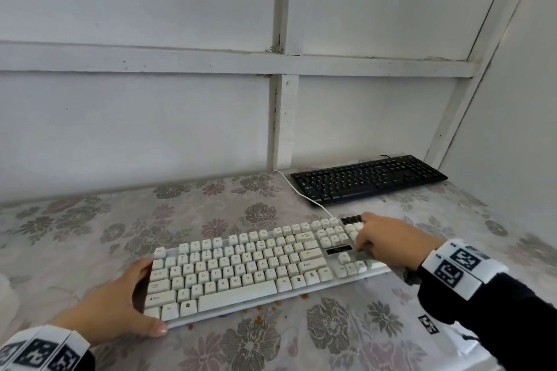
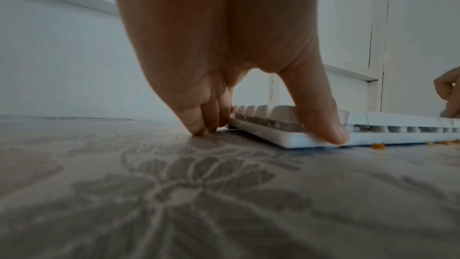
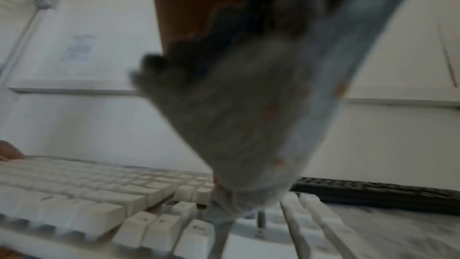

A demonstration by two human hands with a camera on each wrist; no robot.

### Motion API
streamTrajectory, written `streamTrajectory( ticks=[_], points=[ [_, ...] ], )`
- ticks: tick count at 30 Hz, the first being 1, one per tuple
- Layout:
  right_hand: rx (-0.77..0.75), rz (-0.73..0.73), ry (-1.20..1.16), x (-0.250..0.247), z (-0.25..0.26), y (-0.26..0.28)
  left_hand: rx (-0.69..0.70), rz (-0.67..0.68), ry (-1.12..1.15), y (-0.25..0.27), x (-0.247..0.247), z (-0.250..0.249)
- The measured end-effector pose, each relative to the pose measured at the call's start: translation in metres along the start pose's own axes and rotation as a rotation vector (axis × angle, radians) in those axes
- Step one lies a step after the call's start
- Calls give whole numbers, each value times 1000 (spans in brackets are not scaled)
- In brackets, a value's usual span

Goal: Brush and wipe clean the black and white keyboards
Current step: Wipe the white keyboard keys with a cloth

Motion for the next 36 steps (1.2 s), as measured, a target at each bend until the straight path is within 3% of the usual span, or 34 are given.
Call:
streamTrajectory(
  ticks=[8, 15, 20, 26, 36],
  points=[
    [-95, -90, -196, 10, 10, -2, 19, -21, 14, 2, -2, -3],
    [-48, -120, -26, 14, -7, 2, 30, -9, -3, 8, -1, -10],
    [64, -158, -6, -9, -25, 11, 38, -6, -16, 9, -1, -13],
    [-30, -96, -95, 14, -14, 14, 36, -12, 2, 11, -2, -15],
    [174, -115, -140, 15, -89, 27, 42, -4, 5, 12, -2, -18]
  ],
)
Point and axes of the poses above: each hand's wrist, its own y-axis away from the middle knuckle, its own x-axis out of the palm, z = x × y, the point moved 10 cm from there along -y, towards the middle knuckle, and after that the axes turned 4 degrees about z, right-handed, at the moved point
